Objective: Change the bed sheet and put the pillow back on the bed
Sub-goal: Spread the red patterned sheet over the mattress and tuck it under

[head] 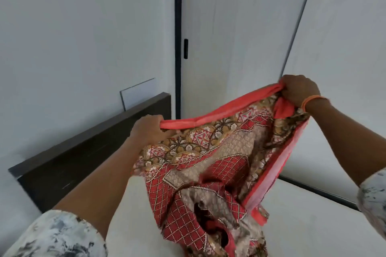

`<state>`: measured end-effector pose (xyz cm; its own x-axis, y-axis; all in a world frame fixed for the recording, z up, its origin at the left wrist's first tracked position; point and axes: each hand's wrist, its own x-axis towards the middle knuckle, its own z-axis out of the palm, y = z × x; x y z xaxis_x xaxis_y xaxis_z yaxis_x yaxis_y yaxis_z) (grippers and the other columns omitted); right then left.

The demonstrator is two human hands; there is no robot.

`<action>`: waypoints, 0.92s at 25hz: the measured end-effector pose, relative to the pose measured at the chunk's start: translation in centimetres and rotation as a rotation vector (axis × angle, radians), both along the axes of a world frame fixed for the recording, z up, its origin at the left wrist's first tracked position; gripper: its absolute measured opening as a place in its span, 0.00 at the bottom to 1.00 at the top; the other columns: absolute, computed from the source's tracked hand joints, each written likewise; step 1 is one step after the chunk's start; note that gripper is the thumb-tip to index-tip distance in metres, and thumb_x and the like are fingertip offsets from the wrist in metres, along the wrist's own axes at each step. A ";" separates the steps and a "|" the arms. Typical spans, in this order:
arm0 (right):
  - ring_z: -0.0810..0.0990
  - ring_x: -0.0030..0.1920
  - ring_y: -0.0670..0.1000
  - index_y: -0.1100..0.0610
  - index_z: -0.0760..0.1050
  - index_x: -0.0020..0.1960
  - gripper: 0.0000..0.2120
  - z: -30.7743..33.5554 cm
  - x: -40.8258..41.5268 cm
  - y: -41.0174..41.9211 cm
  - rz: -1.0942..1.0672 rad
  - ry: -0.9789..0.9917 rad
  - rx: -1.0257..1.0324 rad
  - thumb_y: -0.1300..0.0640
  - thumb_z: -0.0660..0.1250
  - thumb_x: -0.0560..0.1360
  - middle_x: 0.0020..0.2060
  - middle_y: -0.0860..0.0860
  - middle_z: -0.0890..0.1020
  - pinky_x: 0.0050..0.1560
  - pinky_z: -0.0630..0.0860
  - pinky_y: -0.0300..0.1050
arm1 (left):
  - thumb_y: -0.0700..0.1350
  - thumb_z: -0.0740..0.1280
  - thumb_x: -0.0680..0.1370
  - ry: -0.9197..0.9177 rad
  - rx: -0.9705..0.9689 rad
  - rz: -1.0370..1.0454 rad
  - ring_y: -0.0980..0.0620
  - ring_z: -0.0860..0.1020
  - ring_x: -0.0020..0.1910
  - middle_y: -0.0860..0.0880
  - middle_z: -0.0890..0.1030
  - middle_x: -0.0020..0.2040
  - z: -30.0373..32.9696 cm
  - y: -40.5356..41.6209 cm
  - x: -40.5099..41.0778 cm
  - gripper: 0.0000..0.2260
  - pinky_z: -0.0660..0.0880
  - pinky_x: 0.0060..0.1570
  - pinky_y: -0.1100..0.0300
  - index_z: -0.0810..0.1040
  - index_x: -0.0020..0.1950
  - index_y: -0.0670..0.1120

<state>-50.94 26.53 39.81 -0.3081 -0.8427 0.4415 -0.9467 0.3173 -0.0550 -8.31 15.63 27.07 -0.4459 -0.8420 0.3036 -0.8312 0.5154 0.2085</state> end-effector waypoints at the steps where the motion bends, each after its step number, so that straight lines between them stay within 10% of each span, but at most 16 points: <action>1: 0.80 0.52 0.64 0.55 0.77 0.52 0.12 -1.0 -0.1 0.1 0.051 0.057 0.087 0.49 0.69 0.74 0.50 0.61 0.81 0.49 0.76 0.52 | 0.80 0.58 0.62 -0.028 0.018 0.013 0.59 0.78 0.32 0.58 0.79 0.36 -1.0 0.6 0.6 0.33 0.80 0.37 0.60 0.76 0.45 0.52; 6: 0.81 0.48 0.60 0.54 0.72 0.51 0.20 -8.2 0.3 -0.2 0.147 0.166 0.358 0.42 0.72 0.69 0.46 0.56 0.82 0.45 0.77 0.50 | 0.80 0.65 0.58 -0.012 0.223 0.143 0.57 0.79 0.32 0.56 0.80 0.35 -5.5 5.2 1.0 0.32 0.80 0.36 0.58 0.76 0.42 0.53; 9: 0.82 0.49 0.63 0.57 0.71 0.53 0.12 -15.0 0.3 -0.2 0.125 0.050 0.309 0.55 0.68 0.72 0.47 0.60 0.81 0.46 0.78 0.52 | 0.60 0.77 0.65 -0.066 0.360 0.173 0.53 0.81 0.40 0.53 0.81 0.41 -8.6 7.4 -0.1 0.21 0.79 0.40 0.56 0.77 0.47 0.48; 13: 0.82 0.51 0.62 0.56 0.74 0.55 0.10 -25.5 1.7 1.5 0.118 -0.049 0.422 0.58 0.66 0.74 0.52 0.58 0.81 0.48 0.77 0.52 | 0.42 0.66 0.77 -0.063 0.442 0.330 0.46 0.81 0.45 0.45 0.81 0.45 -15.5 9.2 -2.7 0.07 0.75 0.40 0.57 0.78 0.52 0.41; 20: 0.82 0.46 0.60 0.57 0.72 0.56 0.15 -42.0 5.3 4.7 0.081 -0.246 0.780 0.52 0.71 0.73 0.61 0.58 0.70 0.47 0.80 0.54 | 0.53 0.59 0.83 0.141 0.788 0.361 0.38 0.79 0.55 0.38 0.81 0.53 -31.4 12.0 -10.9 0.19 0.74 0.51 0.50 0.75 0.59 0.37; 23: 0.83 0.44 0.62 0.51 0.55 0.74 0.43 -50.2 4.7 4.2 0.130 -0.175 0.968 0.60 0.76 0.68 0.74 0.66 0.56 0.40 0.82 0.53 | 0.60 0.71 0.74 -0.040 0.804 0.193 0.38 0.76 0.63 0.36 0.70 0.69 -39.2 12.9 -14.3 0.40 0.75 0.55 0.48 0.57 0.76 0.41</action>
<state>-46.29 30.71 -10.39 -0.1832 -0.8474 -0.4983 -0.9806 0.1936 0.0314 -22.62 28.50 -12.13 -0.2694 -0.8581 -0.4372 -0.9042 0.0691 0.4216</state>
